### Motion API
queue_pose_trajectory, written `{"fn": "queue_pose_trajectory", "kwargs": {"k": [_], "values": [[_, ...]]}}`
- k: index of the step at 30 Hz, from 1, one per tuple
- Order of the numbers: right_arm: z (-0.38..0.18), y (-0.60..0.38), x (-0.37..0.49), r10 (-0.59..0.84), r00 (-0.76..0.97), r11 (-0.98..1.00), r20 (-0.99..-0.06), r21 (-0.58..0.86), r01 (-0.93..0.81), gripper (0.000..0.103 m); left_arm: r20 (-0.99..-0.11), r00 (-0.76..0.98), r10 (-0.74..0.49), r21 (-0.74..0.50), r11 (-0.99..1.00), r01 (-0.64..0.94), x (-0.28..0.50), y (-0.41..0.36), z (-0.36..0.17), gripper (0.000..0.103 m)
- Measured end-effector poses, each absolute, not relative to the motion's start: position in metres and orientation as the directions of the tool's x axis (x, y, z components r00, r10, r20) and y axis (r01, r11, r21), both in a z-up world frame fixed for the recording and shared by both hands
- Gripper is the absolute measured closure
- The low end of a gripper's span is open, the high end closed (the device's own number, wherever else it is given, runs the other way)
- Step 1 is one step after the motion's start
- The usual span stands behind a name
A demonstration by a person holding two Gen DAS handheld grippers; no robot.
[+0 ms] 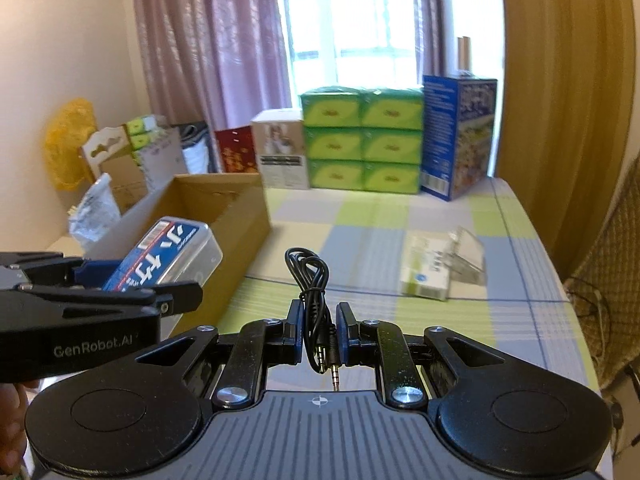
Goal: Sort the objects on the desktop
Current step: 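Lift the toothpick box and cable toward the cardboard box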
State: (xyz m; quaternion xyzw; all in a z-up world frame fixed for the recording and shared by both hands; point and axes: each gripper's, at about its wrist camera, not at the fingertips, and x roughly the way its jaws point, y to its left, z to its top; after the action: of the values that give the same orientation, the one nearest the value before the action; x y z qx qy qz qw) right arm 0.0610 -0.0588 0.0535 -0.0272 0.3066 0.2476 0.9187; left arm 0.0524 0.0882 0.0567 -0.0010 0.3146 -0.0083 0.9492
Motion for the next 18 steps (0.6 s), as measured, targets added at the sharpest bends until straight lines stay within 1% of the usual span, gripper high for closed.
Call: {"fn": "queue_pose_trajectory", "kwargs": {"k": [10, 18], "values": [[0.057, -0.012, 0.045, 0.512, 0.650, 0.824, -0.562, 0.105, -0.557, 0.090, -0.587, 0.806, 0.074, -0.006, 0.995, -0.095, 0.016, 0.148, 0.062, 0.052], [0.054, 0.034, 0.040, 0.563, 0.601, 0.774, -0.568, 0.105, -0.625, 0.090, -0.594, 0.790, 0.152, 0.012, 0.984, -0.180, 0.000, 0.200, 0.063, 0.052]]}}
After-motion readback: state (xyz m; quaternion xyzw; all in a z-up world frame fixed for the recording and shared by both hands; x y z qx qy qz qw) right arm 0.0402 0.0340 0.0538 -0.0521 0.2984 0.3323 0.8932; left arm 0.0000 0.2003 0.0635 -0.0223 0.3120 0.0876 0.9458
